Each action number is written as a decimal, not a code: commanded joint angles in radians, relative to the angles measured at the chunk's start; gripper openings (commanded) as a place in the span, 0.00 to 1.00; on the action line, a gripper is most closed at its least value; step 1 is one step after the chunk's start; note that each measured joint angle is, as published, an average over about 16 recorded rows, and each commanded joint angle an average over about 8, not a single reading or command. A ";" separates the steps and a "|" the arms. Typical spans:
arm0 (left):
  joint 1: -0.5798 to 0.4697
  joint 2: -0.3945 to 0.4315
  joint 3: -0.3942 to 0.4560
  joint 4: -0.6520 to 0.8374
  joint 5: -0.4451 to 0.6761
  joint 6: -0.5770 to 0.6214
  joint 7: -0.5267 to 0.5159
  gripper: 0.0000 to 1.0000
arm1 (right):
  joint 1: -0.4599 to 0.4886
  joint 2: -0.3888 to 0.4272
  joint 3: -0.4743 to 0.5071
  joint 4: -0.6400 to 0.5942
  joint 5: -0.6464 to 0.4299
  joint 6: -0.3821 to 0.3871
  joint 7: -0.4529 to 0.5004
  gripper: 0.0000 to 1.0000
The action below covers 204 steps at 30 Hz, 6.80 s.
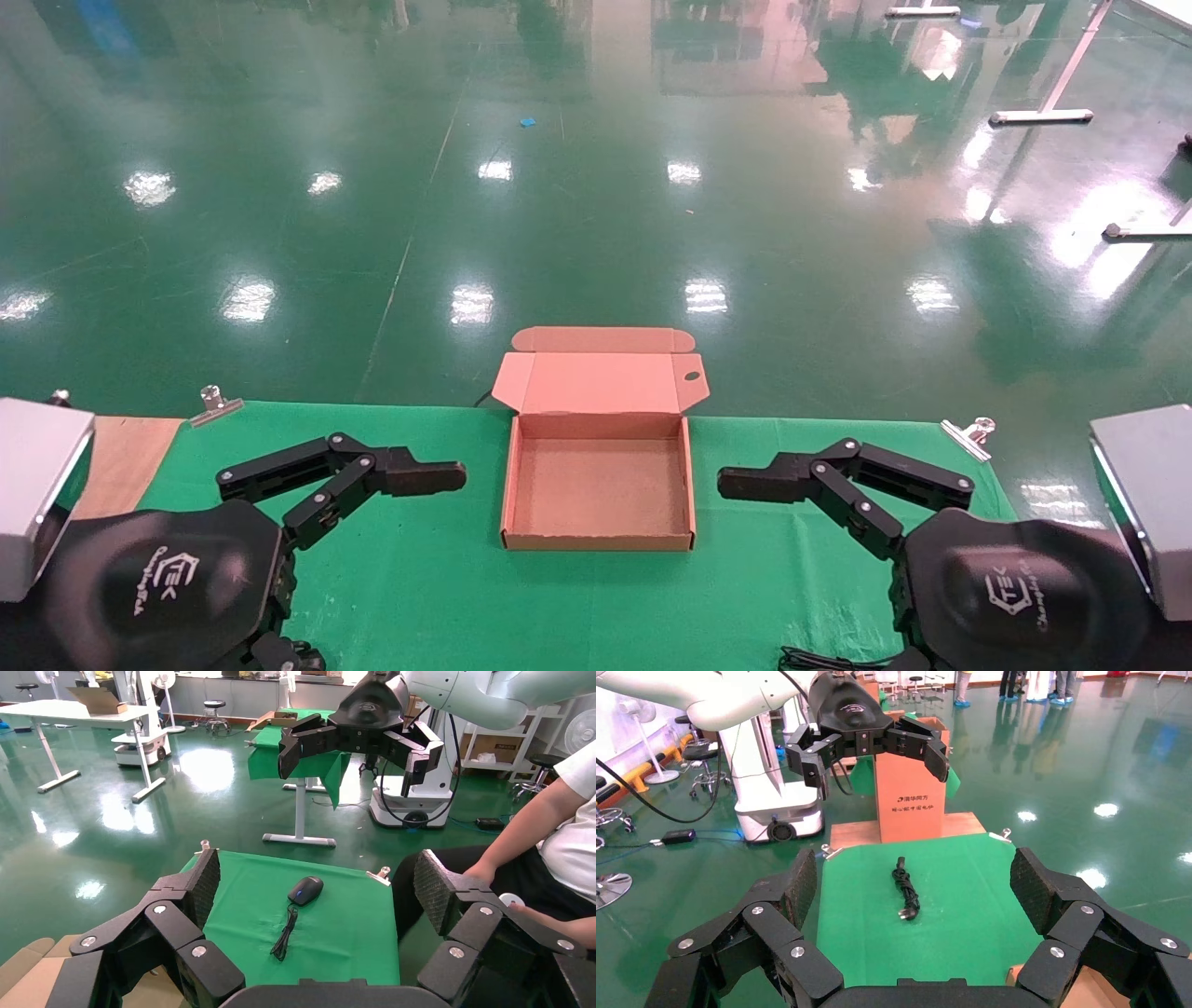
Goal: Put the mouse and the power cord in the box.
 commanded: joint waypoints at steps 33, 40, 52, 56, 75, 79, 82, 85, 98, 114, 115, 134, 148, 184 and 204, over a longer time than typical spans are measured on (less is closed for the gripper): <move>0.000 0.000 0.000 0.000 0.000 0.000 0.000 1.00 | 0.000 0.000 0.000 0.000 0.000 0.000 0.000 1.00; 0.000 0.000 0.000 0.000 0.000 0.000 0.000 1.00 | 0.000 0.000 0.000 0.000 0.000 0.000 0.000 1.00; 0.000 -0.002 0.005 -0.001 0.011 0.010 0.009 1.00 | 0.004 0.001 -0.010 0.011 -0.022 -0.007 -0.006 1.00; -0.010 -0.010 0.030 0.000 0.066 0.040 0.030 1.00 | 0.026 0.002 -0.049 0.032 -0.118 -0.023 -0.022 1.00; -0.328 0.142 0.373 0.417 0.786 0.044 0.374 1.00 | 0.248 -0.162 -0.376 0.012 -1.064 0.087 -0.133 1.00; -0.407 0.212 0.445 0.559 0.943 0.007 0.474 1.00 | 0.268 -0.213 -0.421 -0.069 -1.177 0.123 -0.179 1.00; -0.454 0.255 0.488 0.664 1.037 -0.030 0.541 1.00 | 0.280 -0.254 -0.442 -0.164 -1.222 0.158 -0.231 1.00; -0.490 0.288 0.519 0.769 1.101 -0.065 0.597 1.00 | 0.295 -0.298 -0.457 -0.272 -1.250 0.196 -0.293 1.00; -0.533 0.393 0.533 1.093 1.146 -0.236 0.740 1.00 | 0.364 -0.448 -0.479 -0.669 -1.270 0.308 -0.518 1.00; -0.544 0.436 0.525 1.229 1.139 -0.323 0.797 0.71 | 0.424 -0.515 -0.455 -0.955 -1.212 0.318 -0.675 0.66; -0.544 0.435 0.524 1.233 1.137 -0.323 0.802 0.58 | 0.426 -0.516 -0.453 -0.965 -1.208 0.317 -0.683 0.53; -0.546 0.413 0.507 1.273 1.112 -0.317 0.849 0.00 | 0.466 -0.550 -0.456 -1.067 -1.212 0.346 -0.767 0.00; -0.545 0.393 0.500 1.285 1.103 -0.311 0.853 0.00 | 0.460 -0.572 -0.464 -1.085 -1.222 0.348 -0.771 0.00; -0.765 0.400 0.484 1.228 1.080 -0.155 0.835 0.00 | 0.660 -0.473 -0.384 -0.845 -1.107 0.135 -0.671 0.00; -1.004 0.653 0.427 1.204 1.005 -0.311 0.786 0.00 | 0.895 -0.673 -0.355 -0.919 -1.110 0.266 -0.609 0.00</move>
